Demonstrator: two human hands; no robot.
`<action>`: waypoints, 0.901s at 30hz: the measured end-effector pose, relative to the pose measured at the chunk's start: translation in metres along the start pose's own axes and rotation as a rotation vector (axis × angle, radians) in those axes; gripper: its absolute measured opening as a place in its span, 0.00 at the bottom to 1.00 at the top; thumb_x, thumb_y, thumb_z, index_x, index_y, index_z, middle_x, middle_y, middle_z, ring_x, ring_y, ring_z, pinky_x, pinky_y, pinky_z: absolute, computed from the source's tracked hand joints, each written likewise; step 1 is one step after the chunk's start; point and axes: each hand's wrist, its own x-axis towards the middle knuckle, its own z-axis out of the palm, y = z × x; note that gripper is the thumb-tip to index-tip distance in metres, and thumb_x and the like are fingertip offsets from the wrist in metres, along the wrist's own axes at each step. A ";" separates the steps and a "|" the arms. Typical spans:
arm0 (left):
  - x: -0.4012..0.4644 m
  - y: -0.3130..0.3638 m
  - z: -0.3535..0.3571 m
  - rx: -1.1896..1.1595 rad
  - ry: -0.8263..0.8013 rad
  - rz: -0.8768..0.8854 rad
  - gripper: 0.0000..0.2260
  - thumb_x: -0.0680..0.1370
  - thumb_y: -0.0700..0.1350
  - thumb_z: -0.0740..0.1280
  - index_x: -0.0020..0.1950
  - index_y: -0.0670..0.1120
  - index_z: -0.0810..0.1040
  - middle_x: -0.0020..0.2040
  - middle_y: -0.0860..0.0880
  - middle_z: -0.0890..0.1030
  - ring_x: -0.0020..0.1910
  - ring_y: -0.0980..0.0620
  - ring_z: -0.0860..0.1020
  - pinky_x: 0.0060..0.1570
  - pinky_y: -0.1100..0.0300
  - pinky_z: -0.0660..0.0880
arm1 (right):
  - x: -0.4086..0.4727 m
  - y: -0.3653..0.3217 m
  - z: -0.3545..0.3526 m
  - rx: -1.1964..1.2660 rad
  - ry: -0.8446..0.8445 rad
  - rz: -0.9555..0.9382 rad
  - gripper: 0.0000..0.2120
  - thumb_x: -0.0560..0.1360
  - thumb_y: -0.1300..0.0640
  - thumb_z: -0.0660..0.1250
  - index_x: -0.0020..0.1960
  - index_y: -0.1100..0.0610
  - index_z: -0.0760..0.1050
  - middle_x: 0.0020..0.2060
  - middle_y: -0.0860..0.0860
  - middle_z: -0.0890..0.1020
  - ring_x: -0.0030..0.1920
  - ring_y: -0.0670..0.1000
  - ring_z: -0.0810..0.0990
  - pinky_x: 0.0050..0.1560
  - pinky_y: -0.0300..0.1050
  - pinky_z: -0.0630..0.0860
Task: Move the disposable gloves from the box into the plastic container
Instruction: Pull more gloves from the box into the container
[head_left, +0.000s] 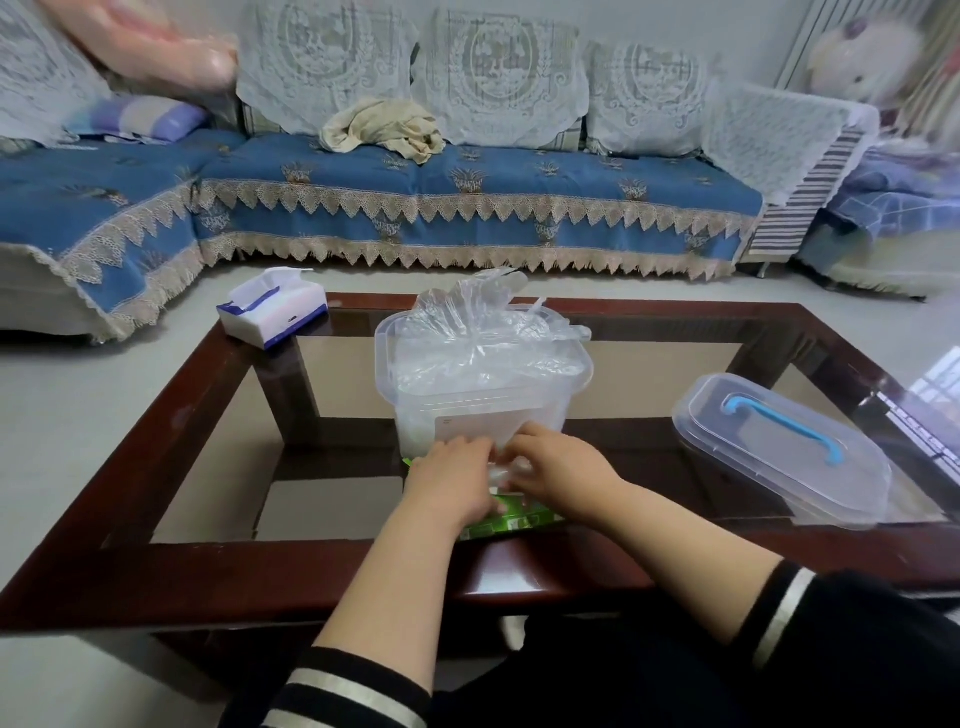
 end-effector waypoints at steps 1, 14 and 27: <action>0.000 0.000 0.001 0.001 -0.004 0.000 0.25 0.73 0.53 0.73 0.67 0.54 0.69 0.65 0.50 0.71 0.66 0.47 0.68 0.62 0.49 0.69 | 0.001 0.001 -0.001 0.022 0.020 0.017 0.13 0.74 0.45 0.68 0.55 0.50 0.78 0.55 0.45 0.75 0.51 0.52 0.78 0.48 0.46 0.72; 0.004 0.000 0.008 -0.021 -0.011 -0.021 0.22 0.71 0.50 0.71 0.64 0.49 0.73 0.62 0.46 0.71 0.65 0.44 0.67 0.62 0.48 0.71 | -0.008 0.003 -0.013 0.325 0.681 -0.134 0.11 0.76 0.50 0.64 0.44 0.56 0.80 0.42 0.44 0.81 0.40 0.46 0.79 0.40 0.45 0.76; -0.020 0.004 -0.032 -0.911 0.036 0.120 0.22 0.70 0.51 0.76 0.61 0.48 0.77 0.57 0.53 0.81 0.59 0.55 0.78 0.60 0.60 0.73 | -0.007 -0.005 -0.104 0.410 0.658 -0.012 0.06 0.78 0.55 0.66 0.50 0.55 0.80 0.39 0.44 0.80 0.25 0.45 0.76 0.30 0.36 0.73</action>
